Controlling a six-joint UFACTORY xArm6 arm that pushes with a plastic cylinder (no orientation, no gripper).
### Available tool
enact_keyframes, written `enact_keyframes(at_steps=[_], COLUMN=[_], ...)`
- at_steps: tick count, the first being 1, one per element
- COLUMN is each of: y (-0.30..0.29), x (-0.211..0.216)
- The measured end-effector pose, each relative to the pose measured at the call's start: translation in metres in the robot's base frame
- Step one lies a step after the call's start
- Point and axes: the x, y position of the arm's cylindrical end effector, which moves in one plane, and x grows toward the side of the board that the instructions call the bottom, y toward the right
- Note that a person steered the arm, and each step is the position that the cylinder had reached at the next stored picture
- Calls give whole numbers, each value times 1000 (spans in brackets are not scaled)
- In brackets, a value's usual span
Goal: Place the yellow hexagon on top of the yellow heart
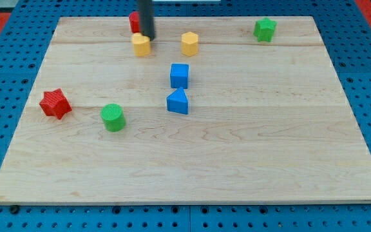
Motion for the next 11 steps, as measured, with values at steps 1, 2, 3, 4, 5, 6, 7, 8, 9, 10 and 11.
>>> enact_keyframes(at_steps=[1, 2, 3, 4, 5, 6, 7, 8, 9, 10, 11], y=[-41, 20, 69, 153, 223, 175, 107, 41, -21, 3, 13], x=[34, 41, 53, 50, 10, 5, 5, 5, 14, 28, 41])
